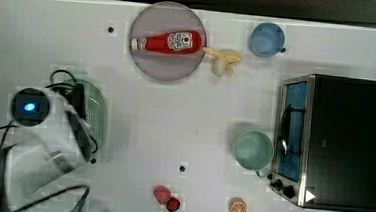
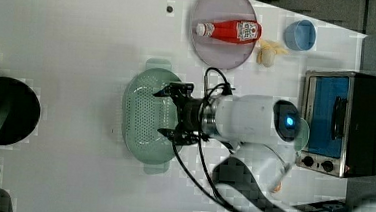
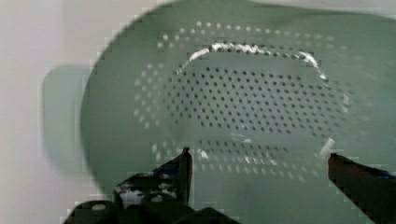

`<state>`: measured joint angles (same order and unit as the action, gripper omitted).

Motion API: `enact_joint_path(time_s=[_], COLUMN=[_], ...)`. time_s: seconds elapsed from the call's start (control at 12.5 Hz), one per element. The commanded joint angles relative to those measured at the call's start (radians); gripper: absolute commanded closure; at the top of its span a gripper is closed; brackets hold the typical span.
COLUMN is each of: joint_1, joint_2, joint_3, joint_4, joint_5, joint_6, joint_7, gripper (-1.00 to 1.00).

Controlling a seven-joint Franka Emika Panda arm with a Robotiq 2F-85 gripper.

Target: Drag strainer left to right.

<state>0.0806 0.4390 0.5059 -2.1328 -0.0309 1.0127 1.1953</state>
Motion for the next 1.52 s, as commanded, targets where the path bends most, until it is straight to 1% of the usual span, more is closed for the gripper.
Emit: enact_joint_path(time_s=[0.08,0.32,0.4,0.72,0.96,1.2,1.52], joint_1=[-0.003,0.043,0.048,0.046,0.03,-0.003,-0.048], joint_2=[0.033,0.066,0.071,0.067,0.046,0.012,-0.035], joint_3=[-0.018,-0.094,-0.099,-0.159,-0.193,-0.218,-0.257], joint_4=[-0.072,-0.074,-0.076,-0.093,-0.112,-0.155,-0.219], joint_5=[0.015,-0.012,-0.012,-0.013,-0.013,-0.013,-0.013], joint_6=[0.065,0.083,0.106,0.11,0.11,0.11,0.11], joint_7=[0.049,0.049,0.054,0.059,0.049,0.014,-0.101], gripper=[-1.0,-1.0,-1.0,-1.0,-1.0,-1.0,-1.0])
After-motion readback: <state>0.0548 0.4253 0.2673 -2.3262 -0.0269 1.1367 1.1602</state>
